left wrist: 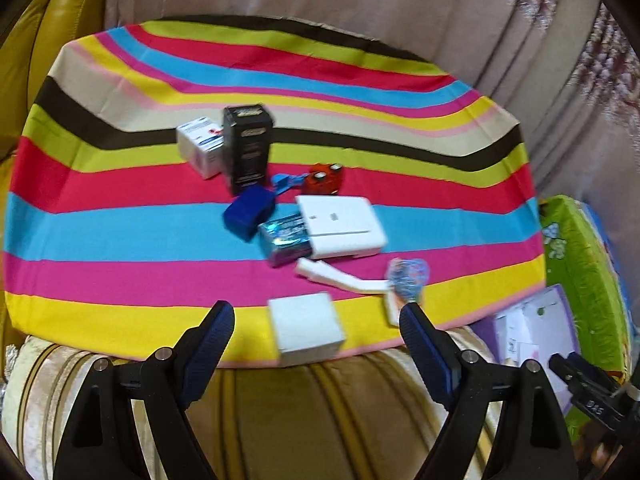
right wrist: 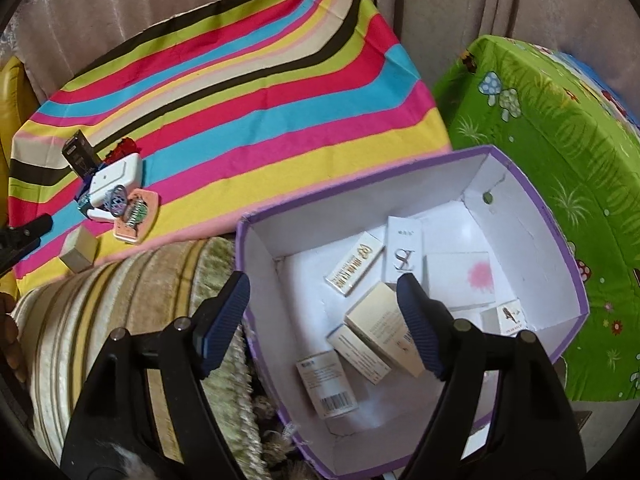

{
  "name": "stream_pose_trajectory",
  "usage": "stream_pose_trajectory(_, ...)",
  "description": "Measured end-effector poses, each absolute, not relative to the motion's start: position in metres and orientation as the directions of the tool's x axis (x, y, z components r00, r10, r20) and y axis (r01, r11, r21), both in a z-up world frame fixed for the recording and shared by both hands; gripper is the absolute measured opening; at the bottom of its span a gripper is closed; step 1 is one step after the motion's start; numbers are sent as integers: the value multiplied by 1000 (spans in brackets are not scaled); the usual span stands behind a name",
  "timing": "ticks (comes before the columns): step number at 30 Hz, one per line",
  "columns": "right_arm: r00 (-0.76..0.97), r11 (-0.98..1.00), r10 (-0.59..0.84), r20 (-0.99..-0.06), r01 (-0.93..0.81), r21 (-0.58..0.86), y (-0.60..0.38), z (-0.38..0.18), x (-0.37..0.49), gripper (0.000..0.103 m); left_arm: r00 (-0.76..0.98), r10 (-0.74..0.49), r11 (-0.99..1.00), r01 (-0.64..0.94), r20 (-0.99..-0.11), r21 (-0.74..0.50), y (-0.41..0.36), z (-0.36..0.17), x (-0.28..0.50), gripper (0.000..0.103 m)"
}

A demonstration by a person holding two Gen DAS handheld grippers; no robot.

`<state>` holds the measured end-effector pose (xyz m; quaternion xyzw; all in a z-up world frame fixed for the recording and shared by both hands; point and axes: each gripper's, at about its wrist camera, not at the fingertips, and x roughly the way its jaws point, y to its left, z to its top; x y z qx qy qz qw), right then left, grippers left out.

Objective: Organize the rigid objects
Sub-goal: 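Move both tools back over the remaining objects on the cloth, then grasp white square box with left tool while right tool grasps basketball-logo card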

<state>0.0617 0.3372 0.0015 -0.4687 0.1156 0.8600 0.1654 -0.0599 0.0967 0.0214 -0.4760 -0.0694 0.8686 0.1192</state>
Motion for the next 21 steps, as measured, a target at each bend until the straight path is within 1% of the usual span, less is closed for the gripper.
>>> stream_pose_trajectory(5,-520,-936,155,-840,-350,44,319,3,50,80,-476,248,-969,-113,-844,-221,92,6,-67,86)
stream_pose_trajectory(14,-530,-962,114,-841,-271,40,292,2,23,80,-432,261,-965,-111,-863,-237,91,-7,-72,86)
stream_pose_trajectory(21,-531,-984,86,-843,-179,12,262,0,-3,81,-410,268,-963,-116,-872,-242,93,-13,-74,85)
